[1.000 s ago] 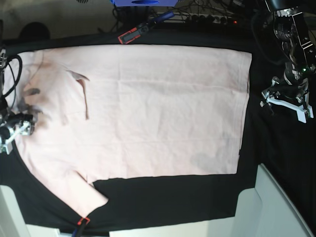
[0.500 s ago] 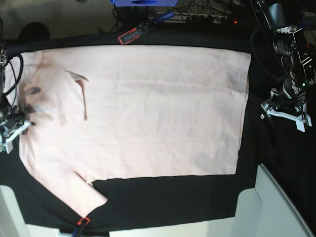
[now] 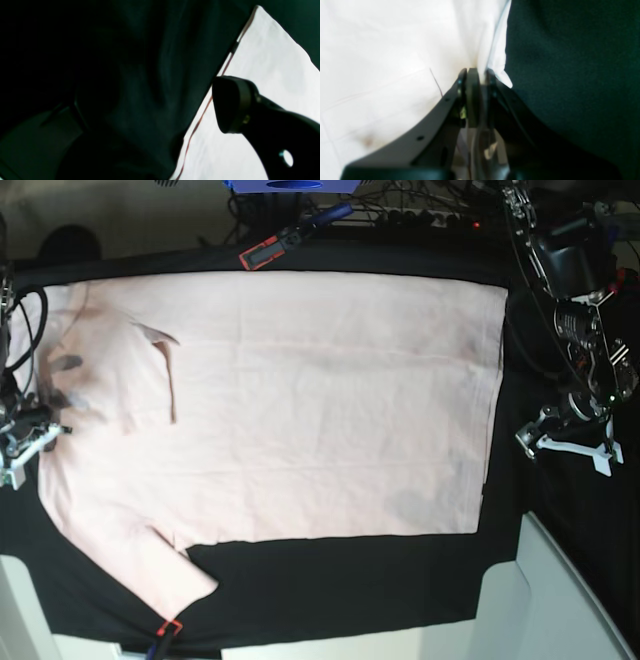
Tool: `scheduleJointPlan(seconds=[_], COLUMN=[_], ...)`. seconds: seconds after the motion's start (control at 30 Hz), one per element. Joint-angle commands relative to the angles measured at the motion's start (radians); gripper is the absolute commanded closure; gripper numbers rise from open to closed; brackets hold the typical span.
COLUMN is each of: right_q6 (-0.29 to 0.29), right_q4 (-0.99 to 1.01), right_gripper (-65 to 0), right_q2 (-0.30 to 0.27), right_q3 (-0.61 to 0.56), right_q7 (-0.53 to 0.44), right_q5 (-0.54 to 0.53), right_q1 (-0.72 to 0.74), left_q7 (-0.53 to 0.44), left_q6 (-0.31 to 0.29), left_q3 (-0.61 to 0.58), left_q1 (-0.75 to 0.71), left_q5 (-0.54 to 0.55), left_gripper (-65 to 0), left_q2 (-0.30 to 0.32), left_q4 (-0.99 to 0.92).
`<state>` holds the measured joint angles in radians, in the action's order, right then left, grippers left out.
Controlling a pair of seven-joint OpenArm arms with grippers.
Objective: Fold the T-shirt properly
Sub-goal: 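Move both grippers along the shirt's sides toward the hem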
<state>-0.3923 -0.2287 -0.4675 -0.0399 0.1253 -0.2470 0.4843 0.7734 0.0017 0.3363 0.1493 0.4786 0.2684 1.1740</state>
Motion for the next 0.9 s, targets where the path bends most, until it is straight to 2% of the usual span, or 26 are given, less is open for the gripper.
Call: scheduleJointPlan(seconds=[0.0,0.17,0.37,0.43,0.53,0.77,0.87], right_q6=[0.003,0.003,0.003,0.003,0.003,0.003,0.003], right_q4=[0.001,0.001,0.001,-0.001,-0.001,-0.001,-0.001], right_gripper=[-0.9,-0.9,-0.9,-0.9,-0.9,-0.9,-0.9], right_q2=[-0.012,-0.014,-0.014,-0.014,-0.014,-0.015,-0.015], right_q3=[-0.002,-0.004,-0.004,-0.004,-0.004,-0.004,-0.004], right_q7=[0.044,0.044,0.044,0.044,0.044,0.044,0.044], right_q5=[0.019,0.019,0.019,0.019,0.019,0.019,0.019], right_q1=[0.006,0.006,0.006,0.006,0.006,0.006,0.006], left_q7=[-0.013,-0.015,-0.015,-0.015,-0.009,0.037,0.034], left_q6=[0.002,0.002,0.001,-0.022,-0.087,-0.096,-0.098], left_q3=[0.002,0.001,0.011,0.011,0.013,0.008,0.004], left_q1=[0.037,0.138,0.163,0.169,0.174,0.141,0.140], left_q5=[-0.034,-0.220,-0.238,-0.237,-0.174,0.072,0.113], left_gripper=[-64.3,-62.6,-63.5,-63.5,-63.3,-63.0,-63.0], left_q2=[0.013,0.004,0.002,-0.001,-0.005,0.027,0.029], left_q4=[-0.022,-0.159,-0.222,-0.223,-0.225,-0.213,-0.211])
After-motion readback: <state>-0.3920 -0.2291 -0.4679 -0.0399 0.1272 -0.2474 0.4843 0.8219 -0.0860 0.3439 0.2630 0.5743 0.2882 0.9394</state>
